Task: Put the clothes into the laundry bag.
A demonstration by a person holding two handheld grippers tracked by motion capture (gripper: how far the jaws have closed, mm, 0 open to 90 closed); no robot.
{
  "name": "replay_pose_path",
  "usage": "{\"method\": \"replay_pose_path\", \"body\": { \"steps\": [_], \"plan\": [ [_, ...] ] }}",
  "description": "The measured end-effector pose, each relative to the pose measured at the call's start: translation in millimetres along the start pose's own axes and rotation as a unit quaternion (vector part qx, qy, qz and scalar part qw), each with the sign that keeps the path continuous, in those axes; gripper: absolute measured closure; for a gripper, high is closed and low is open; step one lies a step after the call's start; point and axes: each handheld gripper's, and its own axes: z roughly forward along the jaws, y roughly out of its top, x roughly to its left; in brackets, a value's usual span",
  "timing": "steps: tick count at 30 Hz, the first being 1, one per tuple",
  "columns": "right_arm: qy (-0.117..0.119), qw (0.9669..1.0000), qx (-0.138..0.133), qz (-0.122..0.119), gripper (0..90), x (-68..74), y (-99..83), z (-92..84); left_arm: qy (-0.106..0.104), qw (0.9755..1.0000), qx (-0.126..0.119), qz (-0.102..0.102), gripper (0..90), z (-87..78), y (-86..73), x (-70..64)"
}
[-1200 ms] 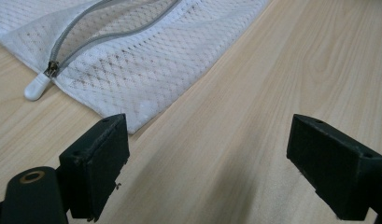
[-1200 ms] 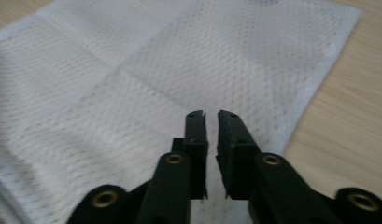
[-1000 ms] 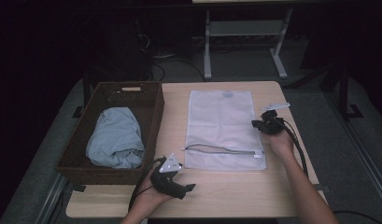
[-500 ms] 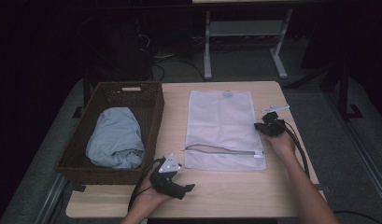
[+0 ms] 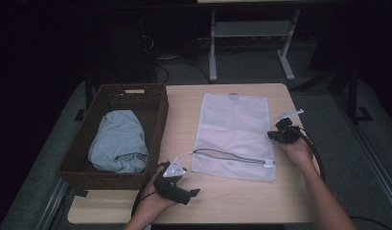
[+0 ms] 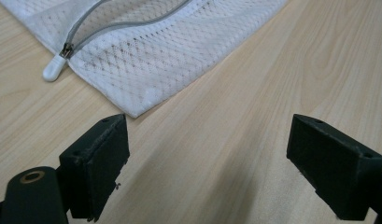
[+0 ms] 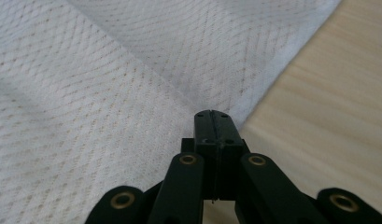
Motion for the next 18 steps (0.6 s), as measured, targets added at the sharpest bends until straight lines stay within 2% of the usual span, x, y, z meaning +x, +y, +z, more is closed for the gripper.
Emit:
{"method": "replay_pose_path", "body": {
  "steps": [8, 18],
  "plan": [
    [-0.009, 0.9994, 0.021, -0.027, 89.2, 9.7, -16.5, -17.6, -0.003, 1.0, 0.001, 0.001, 12.5, 1.3, 0.0, -1.0],
    [0.007, 0.9987, 0.038, -0.035, 89.2, 17.9, -40.0, -39.7, -0.002, 1.0, 0.001, 0.0, 12.5, 1.2, 0.1, -0.7]
  ]
}}
